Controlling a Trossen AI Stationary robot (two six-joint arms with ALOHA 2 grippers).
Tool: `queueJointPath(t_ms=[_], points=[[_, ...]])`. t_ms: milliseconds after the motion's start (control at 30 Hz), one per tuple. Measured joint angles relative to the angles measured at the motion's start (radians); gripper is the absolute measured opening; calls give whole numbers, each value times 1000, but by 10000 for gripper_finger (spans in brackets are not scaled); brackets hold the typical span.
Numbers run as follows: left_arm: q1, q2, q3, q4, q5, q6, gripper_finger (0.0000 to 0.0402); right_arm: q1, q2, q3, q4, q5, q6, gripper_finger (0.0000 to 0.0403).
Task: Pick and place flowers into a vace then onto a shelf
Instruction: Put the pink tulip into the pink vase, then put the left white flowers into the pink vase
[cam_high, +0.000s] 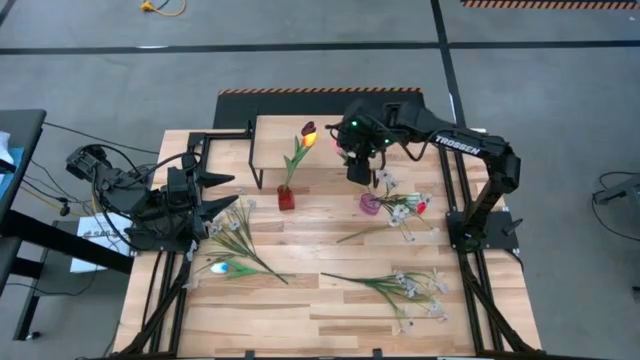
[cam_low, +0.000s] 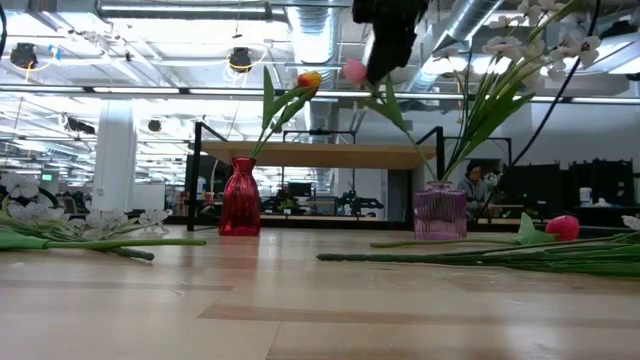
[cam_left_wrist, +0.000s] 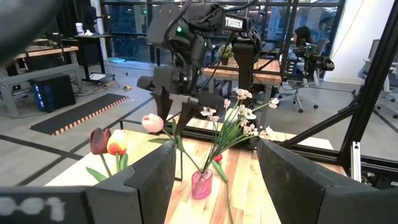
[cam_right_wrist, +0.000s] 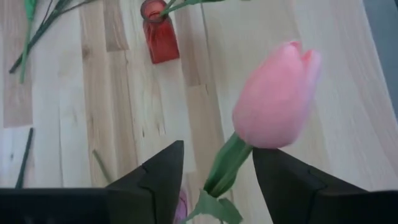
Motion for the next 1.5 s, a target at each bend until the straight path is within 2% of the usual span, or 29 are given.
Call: queueJointPath(t_ms=[200, 333, 400, 500, 633, 733, 967, 1167, 1333, 1500], points=[[0, 0, 0, 0, -2, 12, 218, -5, 0, 96, -148, 0, -1, 180], [0, -6, 0, 34, -29, 100, 218, -21, -9, 182, -227, 0, 66, 176], [-3, -21, 0, 88, -16, 154, 218, -24, -42, 204, -212, -2, 91, 176], [-8, -60, 0, 140, 64, 221, 218, -14, -130, 208, -154, -29, 98, 179], [-8, -112, 0, 133, 143, 253, 218, 27, -261, 204, -71, -128, 98, 180], [-8, -146, -19, 112, 180, 245, 218, 81, -365, 177, -15, -154, 111, 178], [-8, -245, -233, 191, 202, 148, 218, 210, -578, -7, 67, -151, 212, 177], [-8, -303, -400, 319, 310, 83, 218, 308, -743, -243, 160, -102, 377, 180], [-8, -310, -467, 348, 412, 79, 218, 401, -853, -442, 231, -20, 486, 178], [-8, -308, -511, 347, 468, 66, 218, 496, -959, -623, 363, 8, 498, 176]])
